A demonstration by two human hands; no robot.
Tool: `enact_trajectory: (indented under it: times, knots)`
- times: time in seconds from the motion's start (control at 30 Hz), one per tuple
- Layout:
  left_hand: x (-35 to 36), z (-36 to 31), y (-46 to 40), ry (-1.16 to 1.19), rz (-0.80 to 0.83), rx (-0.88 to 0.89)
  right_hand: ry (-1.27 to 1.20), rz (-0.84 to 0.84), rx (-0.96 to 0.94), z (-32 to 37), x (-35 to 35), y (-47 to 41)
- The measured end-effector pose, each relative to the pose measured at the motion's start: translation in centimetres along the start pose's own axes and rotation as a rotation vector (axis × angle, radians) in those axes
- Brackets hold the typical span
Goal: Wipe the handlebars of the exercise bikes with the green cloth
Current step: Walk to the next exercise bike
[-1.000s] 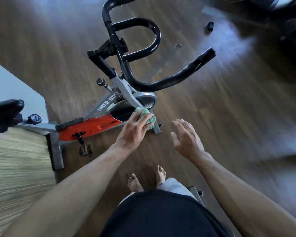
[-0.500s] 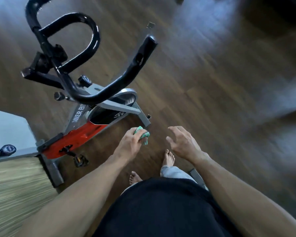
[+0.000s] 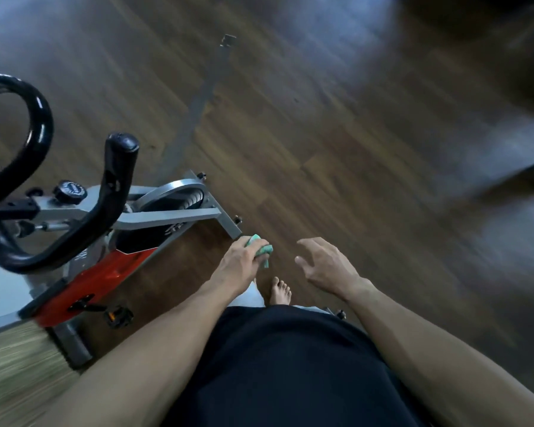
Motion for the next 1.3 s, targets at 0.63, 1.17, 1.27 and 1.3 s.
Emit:
enact_trajectory:
  times: [0.63,1.17,1.27,1.3]
  knots:
    - [-3.1,-10.1,-23.2,0.031,0.123,0.129,-0.041,-0.122,0.127,-5.4,-16.7,-13.9]
    - [-13.2,-7.7,-39.2,0.15,-0.104,-0.117,0.07,0.023,-0.113,-0.7,-28.3,-34.5]
    - [-15.0,-7.1,-41.8,0.173,-0.136,-0.217,0.129,0.114,-0.16,0.7,-30.4,-39.0]
    - [-15.6,-7.0,-42.6,0.183,-0.151,-0.254,0.145,0.142,-0.176,1.1,-31.2,-40.3]
Point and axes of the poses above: each hand's wrist, its own y-axis away from the middle knuckle, its own x-axis out of the palm, z = x × y, the point moved 7 cm from there along -y, towards the middle knuckle, and after that the axes turned 1 degree about -z, right-handed, at the moved point
